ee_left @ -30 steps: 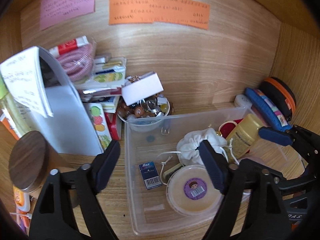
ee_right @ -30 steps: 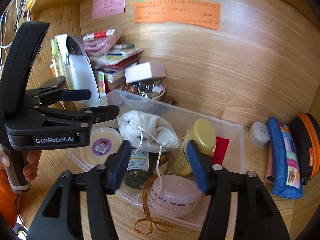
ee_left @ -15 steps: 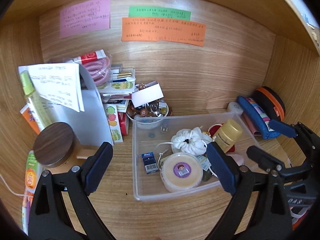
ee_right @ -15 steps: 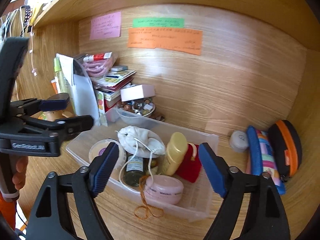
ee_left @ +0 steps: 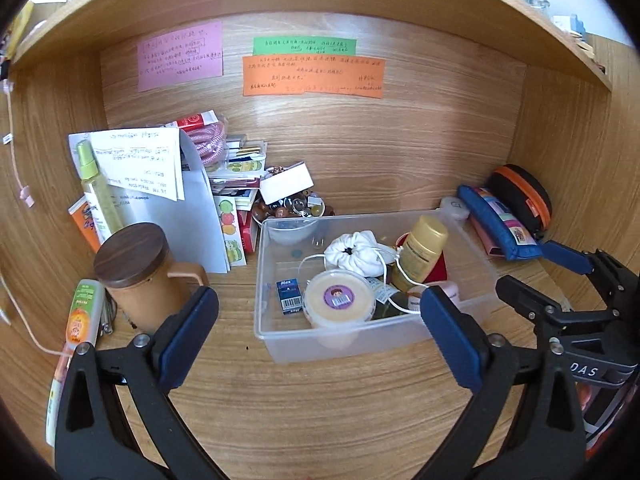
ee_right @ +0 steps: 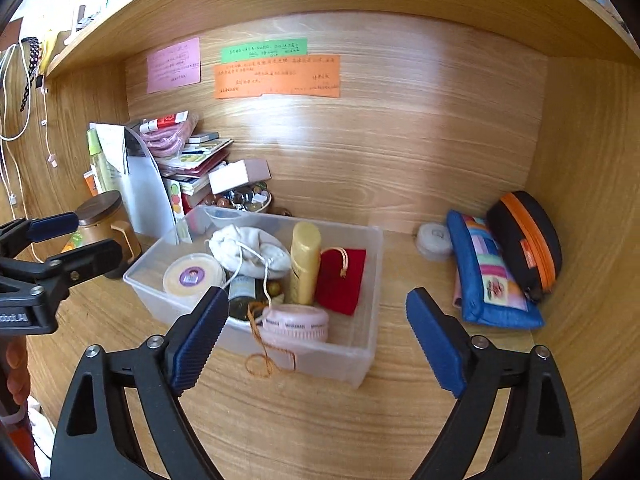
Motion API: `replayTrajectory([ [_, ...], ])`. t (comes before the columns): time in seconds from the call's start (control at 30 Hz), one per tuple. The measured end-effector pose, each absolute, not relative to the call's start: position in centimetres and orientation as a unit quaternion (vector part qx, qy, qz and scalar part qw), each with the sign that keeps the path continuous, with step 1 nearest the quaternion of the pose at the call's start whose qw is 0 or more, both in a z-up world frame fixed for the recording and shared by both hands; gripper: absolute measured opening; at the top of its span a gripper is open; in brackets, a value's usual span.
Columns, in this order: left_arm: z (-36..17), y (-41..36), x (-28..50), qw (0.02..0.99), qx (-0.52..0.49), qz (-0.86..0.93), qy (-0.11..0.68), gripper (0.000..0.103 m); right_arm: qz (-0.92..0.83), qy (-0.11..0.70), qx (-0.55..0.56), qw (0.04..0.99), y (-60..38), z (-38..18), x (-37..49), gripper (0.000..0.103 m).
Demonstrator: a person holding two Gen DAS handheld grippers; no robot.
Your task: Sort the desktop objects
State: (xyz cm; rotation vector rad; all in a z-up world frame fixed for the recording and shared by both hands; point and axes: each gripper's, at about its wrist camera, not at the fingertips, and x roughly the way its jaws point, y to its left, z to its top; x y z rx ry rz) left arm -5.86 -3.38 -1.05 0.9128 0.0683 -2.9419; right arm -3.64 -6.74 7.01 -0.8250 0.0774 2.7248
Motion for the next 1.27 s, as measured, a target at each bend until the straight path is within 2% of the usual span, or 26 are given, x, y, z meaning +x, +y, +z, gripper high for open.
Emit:
replayTrajectory([
  [0.17,-0.9,-2.7,-3.8,0.036,0.280,-0.959,0.019,0.102,0.947,0.042,-0.280,0.152,-6.8,6.7,-1.9,0.089],
  [0.3,-1.4,-2.8,-3.2,0.032,0.285,-0.958,0.023,0.102,0.945,0.070,-0.277,0.157,-6.7,6.0,-1.2,0.100],
  [1.27,-4.6,-1.2,-2.7,0.030,0.302,-0.952,0.032,0.102,0.936,0.052,-0.295,0.187,-7.6,4.0,0.6,0.101],
])
